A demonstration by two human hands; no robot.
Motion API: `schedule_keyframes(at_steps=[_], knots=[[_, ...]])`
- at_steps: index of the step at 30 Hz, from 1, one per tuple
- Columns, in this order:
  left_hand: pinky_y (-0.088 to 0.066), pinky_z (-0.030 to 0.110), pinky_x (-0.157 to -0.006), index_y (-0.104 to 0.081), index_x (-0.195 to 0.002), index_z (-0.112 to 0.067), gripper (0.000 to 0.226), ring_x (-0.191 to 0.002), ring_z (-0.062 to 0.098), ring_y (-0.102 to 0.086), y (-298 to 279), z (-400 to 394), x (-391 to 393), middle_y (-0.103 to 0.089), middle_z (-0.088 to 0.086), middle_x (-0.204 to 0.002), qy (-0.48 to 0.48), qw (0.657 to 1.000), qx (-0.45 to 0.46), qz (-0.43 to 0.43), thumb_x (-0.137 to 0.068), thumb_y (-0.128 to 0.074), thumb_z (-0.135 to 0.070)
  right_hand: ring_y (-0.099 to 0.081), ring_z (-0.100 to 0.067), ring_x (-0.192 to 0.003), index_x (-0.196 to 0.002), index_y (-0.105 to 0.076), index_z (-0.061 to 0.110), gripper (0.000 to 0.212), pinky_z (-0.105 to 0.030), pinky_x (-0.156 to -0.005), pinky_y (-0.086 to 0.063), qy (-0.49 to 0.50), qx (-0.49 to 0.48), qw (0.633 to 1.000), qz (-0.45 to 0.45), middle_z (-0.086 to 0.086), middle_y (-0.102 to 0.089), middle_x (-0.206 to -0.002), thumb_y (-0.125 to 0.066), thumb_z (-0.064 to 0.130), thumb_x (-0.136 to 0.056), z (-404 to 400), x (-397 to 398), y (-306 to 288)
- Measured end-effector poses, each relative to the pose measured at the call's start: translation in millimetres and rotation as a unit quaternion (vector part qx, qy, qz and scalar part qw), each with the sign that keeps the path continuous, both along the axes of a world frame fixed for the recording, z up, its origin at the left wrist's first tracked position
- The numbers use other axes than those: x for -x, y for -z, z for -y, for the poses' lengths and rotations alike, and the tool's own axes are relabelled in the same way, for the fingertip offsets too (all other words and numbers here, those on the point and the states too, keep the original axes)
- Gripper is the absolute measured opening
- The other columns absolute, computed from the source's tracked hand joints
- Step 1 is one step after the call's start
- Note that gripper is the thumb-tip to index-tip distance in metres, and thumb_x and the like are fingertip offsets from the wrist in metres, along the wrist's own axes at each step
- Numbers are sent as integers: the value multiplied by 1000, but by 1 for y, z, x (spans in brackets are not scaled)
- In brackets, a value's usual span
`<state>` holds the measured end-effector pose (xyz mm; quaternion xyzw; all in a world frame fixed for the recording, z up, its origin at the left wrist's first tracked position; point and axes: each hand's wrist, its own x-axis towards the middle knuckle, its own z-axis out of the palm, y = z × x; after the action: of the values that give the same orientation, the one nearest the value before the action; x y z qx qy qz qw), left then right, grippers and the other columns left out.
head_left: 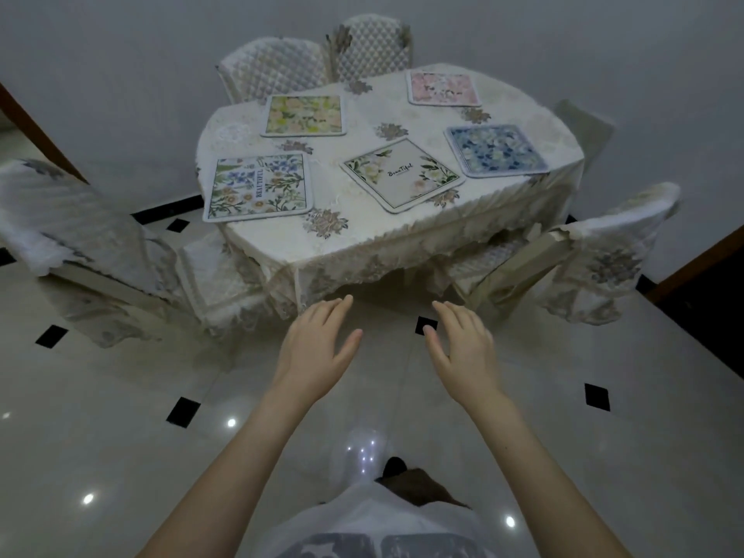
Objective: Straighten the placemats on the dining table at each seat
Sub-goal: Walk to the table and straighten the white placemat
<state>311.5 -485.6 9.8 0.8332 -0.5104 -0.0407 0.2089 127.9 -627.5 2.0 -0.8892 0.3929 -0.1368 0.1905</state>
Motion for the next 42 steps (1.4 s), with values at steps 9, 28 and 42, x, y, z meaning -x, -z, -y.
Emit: schedule_keyframes(at_steps=[9,28,42], knots=[[-40,37,-101,-35,-140,-25,53,-124,18,-45,-13,106,-30,-52,-1,-134,-25,1000,5,6,-92,-38,-47,-39,-22,-134,-139,-44,16,49,-42,-109,-34,-33,8,999,-4,-3,-49,-142,-39,40,-97,111,-36,-14],[-39,36,-101,-35,-141,-19,52,-122,19,-45,12,275,-194,-51,2,-136,18,1000,4,-15,-95,-40,-42,-42,-22,-129,-137,-45,13,48,-42,-106,-38,-31,-6,999,-6,-4,-51,-137,-41,38,-97,270,-204,9],[-40,40,-102,-38,-140,-16,52,-125,22,-44,1,388,-284,-51,5,-137,27,999,19,-28,-94,-42,-40,-48,-27,-124,-133,-49,7,45,-42,-104,-40,-63,38,997,20,-11,-56,-131,-44,32,-96,381,-312,-5]])
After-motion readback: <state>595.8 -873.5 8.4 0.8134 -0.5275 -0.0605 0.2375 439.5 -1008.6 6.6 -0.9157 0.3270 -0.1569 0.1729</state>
